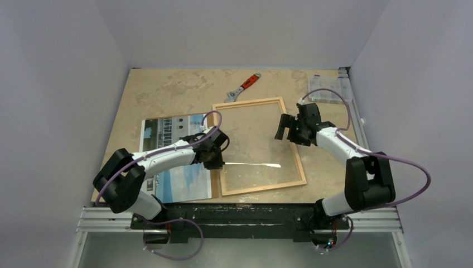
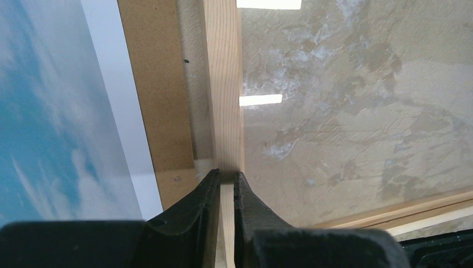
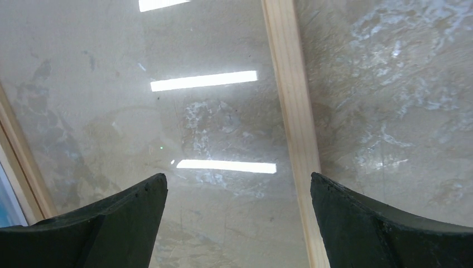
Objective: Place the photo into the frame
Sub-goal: Place the photo frame item in the photo frame, then move the photo frame to the center of the board.
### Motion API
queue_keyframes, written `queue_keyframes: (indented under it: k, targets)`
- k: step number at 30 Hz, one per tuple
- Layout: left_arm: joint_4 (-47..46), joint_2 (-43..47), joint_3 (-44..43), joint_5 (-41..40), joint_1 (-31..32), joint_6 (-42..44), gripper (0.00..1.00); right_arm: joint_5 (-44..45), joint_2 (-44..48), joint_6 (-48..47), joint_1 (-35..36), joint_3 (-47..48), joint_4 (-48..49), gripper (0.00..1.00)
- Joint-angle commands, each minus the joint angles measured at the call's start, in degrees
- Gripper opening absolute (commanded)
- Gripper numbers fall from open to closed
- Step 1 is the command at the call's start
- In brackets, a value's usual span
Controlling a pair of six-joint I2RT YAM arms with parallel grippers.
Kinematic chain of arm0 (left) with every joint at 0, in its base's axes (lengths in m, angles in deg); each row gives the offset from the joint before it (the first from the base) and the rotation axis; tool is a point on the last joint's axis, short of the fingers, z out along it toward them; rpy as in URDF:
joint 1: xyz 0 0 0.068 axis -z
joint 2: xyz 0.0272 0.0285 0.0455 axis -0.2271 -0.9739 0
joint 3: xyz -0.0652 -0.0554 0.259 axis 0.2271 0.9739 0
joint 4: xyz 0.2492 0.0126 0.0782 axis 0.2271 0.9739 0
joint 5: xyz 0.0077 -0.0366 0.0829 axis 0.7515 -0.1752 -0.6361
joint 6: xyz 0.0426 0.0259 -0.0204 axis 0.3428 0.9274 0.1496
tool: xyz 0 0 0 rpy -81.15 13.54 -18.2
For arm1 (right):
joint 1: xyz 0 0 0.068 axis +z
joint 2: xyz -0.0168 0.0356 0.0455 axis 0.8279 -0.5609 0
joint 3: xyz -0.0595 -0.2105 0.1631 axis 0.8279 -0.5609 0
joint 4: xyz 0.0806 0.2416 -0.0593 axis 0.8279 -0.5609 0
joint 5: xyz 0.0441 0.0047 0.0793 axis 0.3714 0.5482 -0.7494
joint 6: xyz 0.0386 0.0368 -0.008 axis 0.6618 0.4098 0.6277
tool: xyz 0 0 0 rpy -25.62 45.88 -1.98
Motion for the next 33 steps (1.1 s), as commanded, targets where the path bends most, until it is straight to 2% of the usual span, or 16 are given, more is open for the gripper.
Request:
queue_keyframes:
  k: [1,5,12,16,18,21,30,33]
  targets:
    - [2.1,-1.5,0.1,-1.6,0.5,1.4,0.12,5.7,4.2,1.2,-0.1,2.1,-1.0,0.98]
    - [1.5,-0.7,0.3,-1.6,0.5,1.4,0.19,7.8,5.2,1.4,-0.2,1.7,-1.4,0.98]
    - [-3.4,2.8,2.7,0.2,0.5,0.1,0.51,6.7,3.7,3.3,-1.4,-0.5,-1.3,0.98]
    - [-5.1,3.7,3.6,0.4,0.5,-0.8,0.61,5.2,6.0,3.8,-2.2,-3.0,-0.4,0.98]
    - [-5.6,3.2,3.7,0.4,0.5,-1.2,0.61,4.5,7.4,3.9,-2.5,-3.7,-0.4,0.98]
    - [-5.8,1.6,3.6,0.3,0.5,-1.6,0.55,3.3,8.6,4.0,-2.8,-4.4,-0.6,0.98]
    - [-4.3,-1.8,1.1,-0.8,1.4,-1.1,0.23,0.9,11.4,4.3,-2.9,-3.1,-2.5,0.97]
    - [-1.5,-3.5,-2.1,-2.1,2.7,-0.2,0.15,0.0,12.1,4.4,-2.9,-2.2,-3.2,0.97]
